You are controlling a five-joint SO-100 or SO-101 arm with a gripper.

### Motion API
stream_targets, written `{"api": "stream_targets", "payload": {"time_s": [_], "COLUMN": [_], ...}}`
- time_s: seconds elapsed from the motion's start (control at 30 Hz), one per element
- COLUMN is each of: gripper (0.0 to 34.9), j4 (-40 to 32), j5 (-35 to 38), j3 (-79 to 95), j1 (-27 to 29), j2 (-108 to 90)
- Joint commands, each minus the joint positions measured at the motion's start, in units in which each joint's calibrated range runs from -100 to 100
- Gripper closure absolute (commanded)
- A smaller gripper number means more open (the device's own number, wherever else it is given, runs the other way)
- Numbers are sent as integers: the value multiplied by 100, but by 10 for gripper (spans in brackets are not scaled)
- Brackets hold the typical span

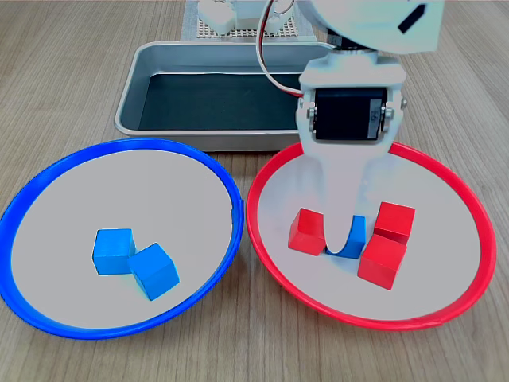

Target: Relocate any blue block in the red dish to the blue dish, correcting any misplacements.

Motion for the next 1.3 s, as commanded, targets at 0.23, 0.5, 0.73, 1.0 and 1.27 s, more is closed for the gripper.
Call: {"api": "stream_targets", "payload": {"time_s": [0.23,0.5,0.73,1.0,1.27], "gripper": [224,304,349,349,349], "j4": [-75,-75,-25,-1,-67], "j5": [15,34,49,63,371], "j3": [-400,-391,-381,-172,247], "j1": [-165,-184,-202,-259,-344], "j2": [176,244,151,-481,-1623]}}
